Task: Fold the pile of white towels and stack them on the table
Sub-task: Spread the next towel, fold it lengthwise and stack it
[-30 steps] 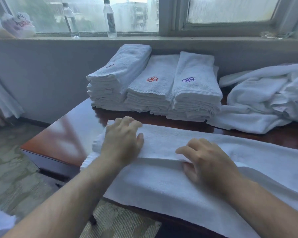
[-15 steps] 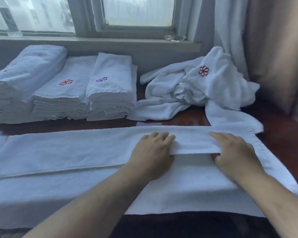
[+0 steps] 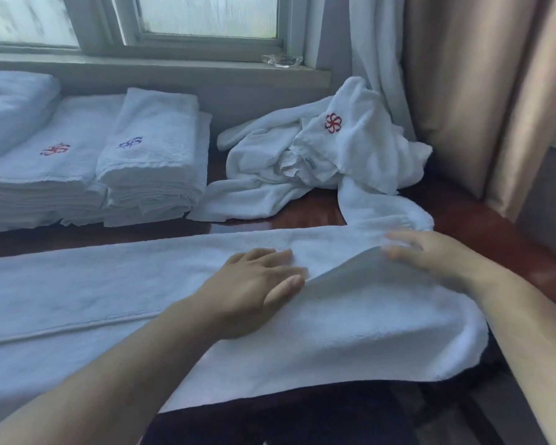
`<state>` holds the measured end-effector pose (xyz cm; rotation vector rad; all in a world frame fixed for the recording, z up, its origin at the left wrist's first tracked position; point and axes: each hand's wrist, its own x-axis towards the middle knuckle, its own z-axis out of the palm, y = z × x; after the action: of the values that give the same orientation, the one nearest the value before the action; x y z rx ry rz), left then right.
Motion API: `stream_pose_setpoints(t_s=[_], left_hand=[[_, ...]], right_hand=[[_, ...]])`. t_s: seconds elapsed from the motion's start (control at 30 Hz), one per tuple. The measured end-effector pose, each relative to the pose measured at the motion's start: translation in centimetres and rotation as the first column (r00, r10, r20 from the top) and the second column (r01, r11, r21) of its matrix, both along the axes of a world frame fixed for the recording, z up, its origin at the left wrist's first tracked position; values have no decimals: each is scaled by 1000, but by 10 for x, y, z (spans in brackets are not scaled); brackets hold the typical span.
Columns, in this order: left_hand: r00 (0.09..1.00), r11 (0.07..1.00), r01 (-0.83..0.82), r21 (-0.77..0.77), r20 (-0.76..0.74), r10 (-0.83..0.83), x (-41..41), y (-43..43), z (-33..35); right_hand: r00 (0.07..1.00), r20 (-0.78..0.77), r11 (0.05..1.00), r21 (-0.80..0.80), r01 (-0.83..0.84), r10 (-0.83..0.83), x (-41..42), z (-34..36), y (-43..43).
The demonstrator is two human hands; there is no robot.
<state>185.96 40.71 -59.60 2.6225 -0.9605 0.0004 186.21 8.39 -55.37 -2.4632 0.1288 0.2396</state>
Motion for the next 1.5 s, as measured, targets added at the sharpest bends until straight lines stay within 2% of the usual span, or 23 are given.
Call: stream_pose_setpoints(t_s=[0.07, 0.1, 0.17, 0.2, 0.27, 0.3, 0.4, 0.53, 0.63, 0.7, 0.8, 0.87, 1.1, 1.2, 1.27, 1.33, 1.43, 1.5], left_hand=[[997, 998, -59, -27, 57, 60, 7, -5, 4], [992, 996, -87, 15, 95, 85, 11, -9, 3], [989, 984, -110, 138, 109, 95, 14, -15, -5], [991, 975, -113, 191, 87, 98, 13, -18, -9], [992, 966, -118, 230, 72, 104, 12, -22, -12], [991, 965, -122, 231, 73, 108, 13, -22, -13], [994, 971, -102, 215, 69, 89, 12, -20, -11], [992, 980, -39, 194, 122, 16, 5, -19, -9], [990, 978, -59, 198, 134, 33, 4, -19, -9], [990, 979, -59, 196, 135, 33, 5, -20, -9], [991, 975, -45, 219, 133, 16, 6, -22, -10], [991, 971, -36, 238, 136, 4, 7, -22, -10], [990, 970, -40, 238, 138, 7, 6, -23, -9], [990, 973, -37, 230, 143, 4, 6, -22, -9], [989, 973, -39, 226, 148, 5, 6, -22, -9], [988, 973, -40, 228, 154, 5, 6, -22, -9], [988, 975, -41, 220, 152, 7, 5, -22, -9], [988, 975, -46, 218, 151, 13, 5, -22, -10]], right_hand=[[961, 164, 969, 151, 197, -221, 8, 2, -2], [916, 220, 940, 154, 306, -334, 16, 1, -5], [858, 168, 872, 19, 489, -485, 28, 0, -7], [852, 101, 852, -54, 520, -514, 32, -1, -7], [878, 7, 867, -153, 473, -478, 38, -5, -11], [896, 10, 876, -206, 436, -443, 40, -6, -11], [912, 142, 853, -323, 409, -384, 47, -8, -11], [863, 318, 795, -355, 492, -392, 47, -13, -3], [810, 448, 770, -333, 545, -380, 35, -15, -5], [815, 386, 760, -330, 560, -433, 28, -15, -10], [847, 201, 717, -458, 525, -492, 20, -17, -9], [847, 176, 718, -461, 522, -502, 19, -21, -4], [874, 272, 726, -486, 487, -404, 15, -20, 14], [866, 388, 677, -547, 492, -315, 11, -20, 23], [826, 508, 676, -521, 521, -245, 9, -22, 26], [777, 584, 728, -426, 538, -233, 8, -24, 24], [747, 561, 792, -243, 561, -357, 16, -19, 16], [744, 532, 796, -196, 573, -405, 22, -19, 7]])
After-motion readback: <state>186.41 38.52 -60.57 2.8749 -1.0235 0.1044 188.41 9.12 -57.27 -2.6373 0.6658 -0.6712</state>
